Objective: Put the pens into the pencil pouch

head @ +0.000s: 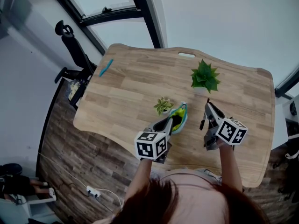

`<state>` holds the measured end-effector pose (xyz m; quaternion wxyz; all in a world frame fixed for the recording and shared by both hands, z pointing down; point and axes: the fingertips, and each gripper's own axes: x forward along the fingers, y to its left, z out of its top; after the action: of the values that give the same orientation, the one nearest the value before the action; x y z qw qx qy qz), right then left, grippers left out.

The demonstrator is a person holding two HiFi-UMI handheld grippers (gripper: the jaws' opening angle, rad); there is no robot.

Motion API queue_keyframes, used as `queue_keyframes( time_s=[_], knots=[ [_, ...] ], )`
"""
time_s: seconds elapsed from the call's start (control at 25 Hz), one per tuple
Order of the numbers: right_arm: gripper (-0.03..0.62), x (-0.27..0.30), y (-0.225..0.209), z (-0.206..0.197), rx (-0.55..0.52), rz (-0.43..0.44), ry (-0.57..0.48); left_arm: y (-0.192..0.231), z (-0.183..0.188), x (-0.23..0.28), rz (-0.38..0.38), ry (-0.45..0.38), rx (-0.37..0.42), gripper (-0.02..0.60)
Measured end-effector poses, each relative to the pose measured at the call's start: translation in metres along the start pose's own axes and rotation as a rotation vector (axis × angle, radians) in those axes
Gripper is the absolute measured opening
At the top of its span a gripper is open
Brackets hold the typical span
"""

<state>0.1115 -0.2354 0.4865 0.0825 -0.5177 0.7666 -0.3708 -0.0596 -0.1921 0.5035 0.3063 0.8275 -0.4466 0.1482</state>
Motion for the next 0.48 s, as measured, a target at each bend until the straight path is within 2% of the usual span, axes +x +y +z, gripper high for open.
queue_keyframes(
  time_s=[0.48],
  knots=[
    [0.031,0.005,0.032,0.019,0.024,0.141,-0.110,0.001,-0.002,0.000,0.004,-0.002,-0.006,0.011]
  ],
)
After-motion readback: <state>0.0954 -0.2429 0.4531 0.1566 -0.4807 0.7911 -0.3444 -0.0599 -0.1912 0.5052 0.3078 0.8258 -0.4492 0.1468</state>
